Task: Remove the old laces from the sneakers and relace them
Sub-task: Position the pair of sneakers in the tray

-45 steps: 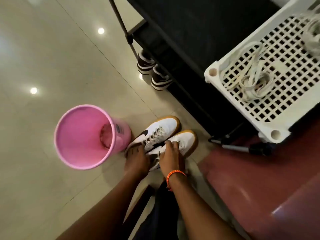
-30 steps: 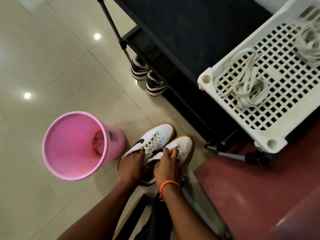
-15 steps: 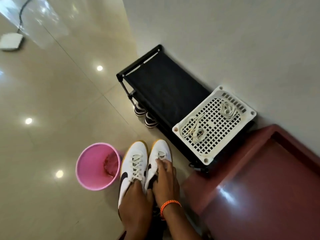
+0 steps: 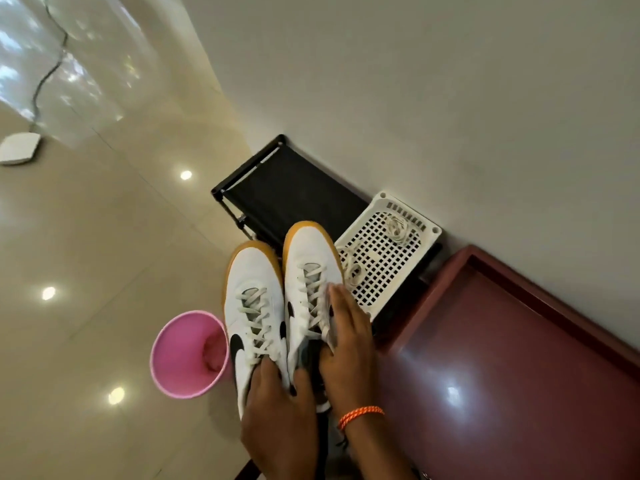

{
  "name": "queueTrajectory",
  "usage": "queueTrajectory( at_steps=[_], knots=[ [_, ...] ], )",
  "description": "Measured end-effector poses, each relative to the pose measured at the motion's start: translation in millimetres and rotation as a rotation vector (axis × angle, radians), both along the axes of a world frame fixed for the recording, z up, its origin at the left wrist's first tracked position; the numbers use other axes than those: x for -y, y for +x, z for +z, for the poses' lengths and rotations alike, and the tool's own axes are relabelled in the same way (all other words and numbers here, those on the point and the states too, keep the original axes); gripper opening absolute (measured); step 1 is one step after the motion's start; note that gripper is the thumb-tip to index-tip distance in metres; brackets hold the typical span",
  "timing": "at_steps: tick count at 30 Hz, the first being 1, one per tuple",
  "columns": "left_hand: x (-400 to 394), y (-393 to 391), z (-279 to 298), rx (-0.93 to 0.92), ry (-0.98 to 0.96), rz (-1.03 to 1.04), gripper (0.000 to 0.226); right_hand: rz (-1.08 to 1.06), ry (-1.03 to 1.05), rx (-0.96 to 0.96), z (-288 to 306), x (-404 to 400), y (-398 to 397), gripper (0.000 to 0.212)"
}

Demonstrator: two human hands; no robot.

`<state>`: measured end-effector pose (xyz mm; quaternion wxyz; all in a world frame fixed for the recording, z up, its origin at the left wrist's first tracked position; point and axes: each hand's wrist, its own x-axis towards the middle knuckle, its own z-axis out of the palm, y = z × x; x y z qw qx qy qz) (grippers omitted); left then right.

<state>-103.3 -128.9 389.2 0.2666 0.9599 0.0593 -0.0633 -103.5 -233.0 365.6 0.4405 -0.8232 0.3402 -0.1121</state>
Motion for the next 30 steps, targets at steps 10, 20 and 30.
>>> queueTrajectory(
  at_steps=[10,20,30],
  knots=[
    [89,-67,-9,-0.088,-0.145,-0.620,0.027,-0.675,0.016,-0.078,-6,80,-134,0.077],
    [153,-122,-49,-0.044,-0.156,-1.115,0.024,-1.017,0.029,-0.090,-45,114,-236,0.073],
    [162,-141,-80,0.055,-0.154,-1.222,0.024,-0.960,-0.100,-0.060,-92,118,-244,0.095]
  ],
)
